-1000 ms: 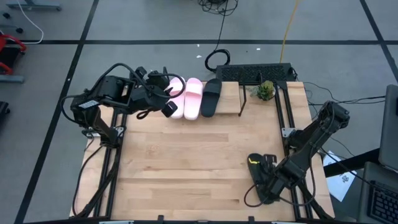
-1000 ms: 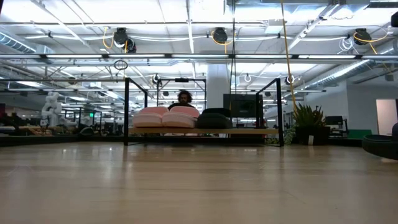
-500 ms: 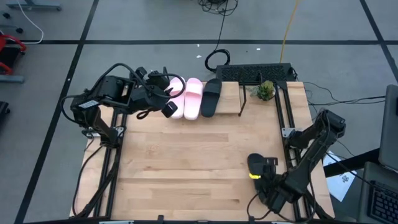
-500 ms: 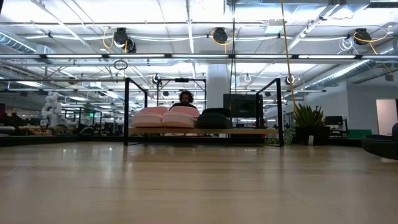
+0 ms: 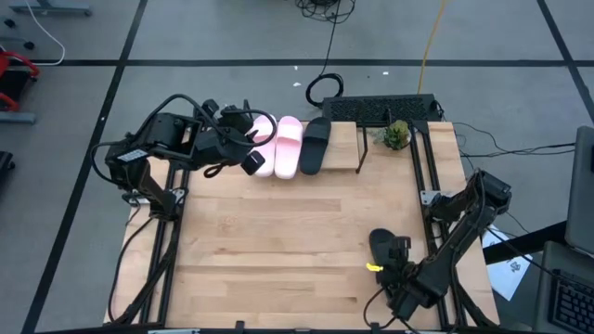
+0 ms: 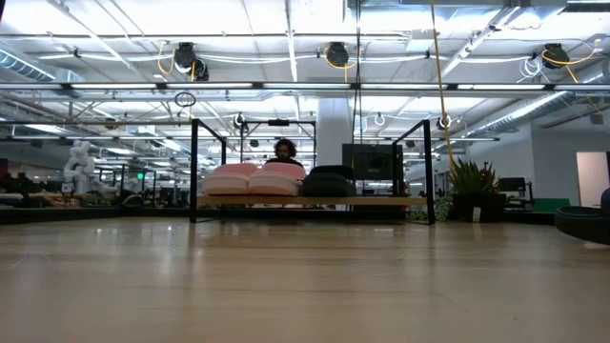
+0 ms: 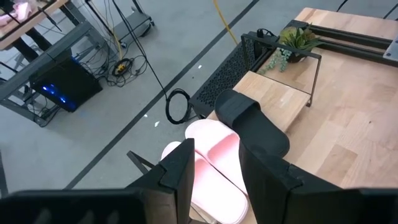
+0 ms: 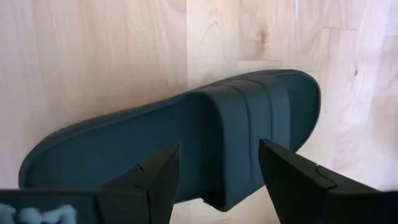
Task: Pick and place slides into the shelf
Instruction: Put the black slipper on the shelf
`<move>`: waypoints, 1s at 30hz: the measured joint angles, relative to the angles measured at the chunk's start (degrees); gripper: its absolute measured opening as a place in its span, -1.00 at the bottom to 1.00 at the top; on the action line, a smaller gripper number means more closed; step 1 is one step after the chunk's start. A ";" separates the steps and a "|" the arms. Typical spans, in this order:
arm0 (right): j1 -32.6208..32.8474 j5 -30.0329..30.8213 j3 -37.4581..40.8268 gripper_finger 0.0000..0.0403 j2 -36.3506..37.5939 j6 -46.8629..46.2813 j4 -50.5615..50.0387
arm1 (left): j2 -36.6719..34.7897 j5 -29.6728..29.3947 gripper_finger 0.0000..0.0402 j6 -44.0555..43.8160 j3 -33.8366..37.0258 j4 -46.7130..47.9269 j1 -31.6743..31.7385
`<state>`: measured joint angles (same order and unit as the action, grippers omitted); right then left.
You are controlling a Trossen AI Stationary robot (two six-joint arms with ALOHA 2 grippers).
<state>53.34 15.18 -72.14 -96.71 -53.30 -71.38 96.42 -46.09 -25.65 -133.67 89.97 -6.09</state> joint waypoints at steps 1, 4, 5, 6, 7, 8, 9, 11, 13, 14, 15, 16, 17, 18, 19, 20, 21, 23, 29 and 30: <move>0.00 0.04 0.00 0.03 -0.06 0.00 -0.15 | 0.00 -0.02 -0.36 0.02 0.00 0.01 0.00; 0.04 1.23 0.84 0.03 -0.12 -0.95 -0.26 | 0.00 -0.03 -0.36 0.02 0.00 0.00 0.00; 0.02 1.22 1.43 0.03 -0.11 -1.49 -0.34 | 0.00 -0.01 -0.36 0.02 0.00 0.00 0.00; 0.02 1.20 2.07 0.03 -0.12 -1.77 -0.34 | 0.00 -0.01 -0.36 0.02 0.00 0.00 0.00; 0.02 1.18 2.77 0.03 -0.13 -2.01 -0.20 | 0.00 -0.01 -0.36 0.02 0.00 0.01 0.00; 0.01 1.23 3.42 0.03 -0.13 -2.08 -0.24 | 0.00 -0.01 -0.36 0.02 0.00 -0.01 0.00; -0.08 1.26 4.04 0.03 -0.13 -2.16 -0.47 | 0.00 -0.01 -0.36 0.04 0.00 0.01 0.00; -0.50 1.31 5.10 0.03 -0.13 -2.32 -1.02 | 0.00 -0.01 -0.36 0.08 0.00 0.01 0.00; -0.91 1.36 6.09 0.03 -0.13 -2.75 -1.05 | 0.00 -0.01 -0.36 0.08 0.00 -0.01 0.00; -1.06 1.37 6.65 0.03 -0.13 -2.74 -0.65 | 0.00 0.00 -0.36 0.08 0.00 0.00 0.00; -1.19 1.34 7.27 0.03 -0.13 -2.57 -0.20 | 0.00 0.01 -0.36 0.08 0.00 0.01 0.00; -1.20 1.29 7.80 0.03 -0.13 -2.18 0.11 | 0.00 0.00 -0.36 0.08 0.00 -0.01 0.00; -1.20 1.25 8.34 0.03 -0.13 -1.53 0.41 | 0.00 0.01 -0.36 0.08 0.00 0.00 0.00; -1.20 1.21 8.77 0.03 -0.13 -1.11 0.57 | 0.00 0.01 -0.36 0.08 0.00 -0.01 0.00; -1.19 1.24 9.20 0.03 -0.13 -0.72 0.80 | 0.00 0.01 -0.36 0.08 0.00 0.01 0.00; -1.18 1.22 9.51 0.03 -0.13 -0.21 0.89 | 0.00 0.01 -0.36 0.08 0.00 -0.01 0.00; -1.20 1.25 9.68 0.03 -0.13 0.23 0.89 | 0.00 0.01 -0.36 0.08 0.00 0.00 0.00; -1.24 1.26 9.91 0.03 -0.13 1.28 0.99 | 0.00 0.01 -0.36 0.08 0.00 0.00 0.00; -1.25 1.29 9.97 0.03 -0.13 2.10 1.07 | 0.00 0.01 -0.36 0.08 0.00 -0.01 0.00; -1.25 1.29 9.97 0.03 -0.13 2.36 1.07 | 0.00 0.01 -0.36 0.06 0.00 -0.01 0.00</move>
<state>52.10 16.47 -62.17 -96.84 -50.94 -70.31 96.42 -46.09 -25.59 -133.67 89.95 -6.09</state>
